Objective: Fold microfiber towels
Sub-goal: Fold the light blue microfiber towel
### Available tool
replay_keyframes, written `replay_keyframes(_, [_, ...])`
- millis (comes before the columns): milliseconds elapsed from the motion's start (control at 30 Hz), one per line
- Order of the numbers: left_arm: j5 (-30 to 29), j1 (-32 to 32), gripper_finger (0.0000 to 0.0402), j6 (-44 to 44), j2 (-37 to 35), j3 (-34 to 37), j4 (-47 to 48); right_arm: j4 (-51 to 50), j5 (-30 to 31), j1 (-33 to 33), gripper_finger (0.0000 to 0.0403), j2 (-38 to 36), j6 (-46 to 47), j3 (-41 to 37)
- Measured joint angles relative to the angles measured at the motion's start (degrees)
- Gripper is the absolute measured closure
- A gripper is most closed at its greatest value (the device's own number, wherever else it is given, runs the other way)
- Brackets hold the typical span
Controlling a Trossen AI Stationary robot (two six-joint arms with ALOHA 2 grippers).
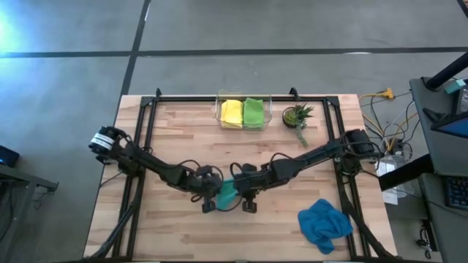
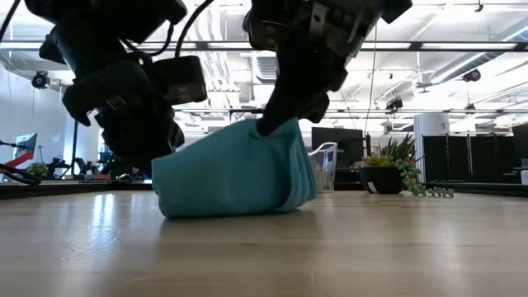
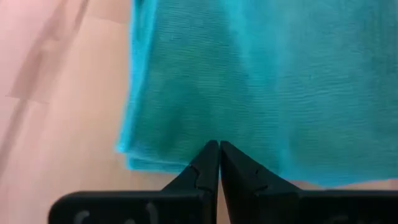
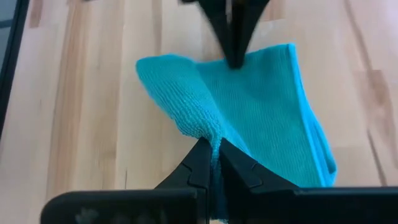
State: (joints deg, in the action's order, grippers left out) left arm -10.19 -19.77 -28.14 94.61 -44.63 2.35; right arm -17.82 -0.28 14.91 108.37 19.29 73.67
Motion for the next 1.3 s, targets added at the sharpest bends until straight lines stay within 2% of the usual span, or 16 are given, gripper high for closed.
replay_keyframes(533, [3.51,-0.02,0.0401,1.51,-0.21,-0.08,-0.33,-2.67,-2.69,-5.21,0.039,-0.02,-1.2,0.5])
replay_keyframes(767, [0.55,0.18,0.0401,1.79,-2.23,-0.19,-0.6,-2.86,-4.3,-4.95,0.039,-0.02,-1.22,0.48])
replay_keyframes(1067, [1.65,0.28,0.0402,1.66,-0.17,-0.06,-0.55,-2.78,-4.21,-6.82,0.039,-0.02,-1.29,0.46])
replay_keyframes(1300, [0.6,0.31,0.0402,1.62,-2.33,-0.11,-0.26,-2.93,-5.4,-7.95,0.039,-0.02,-1.31,0.46])
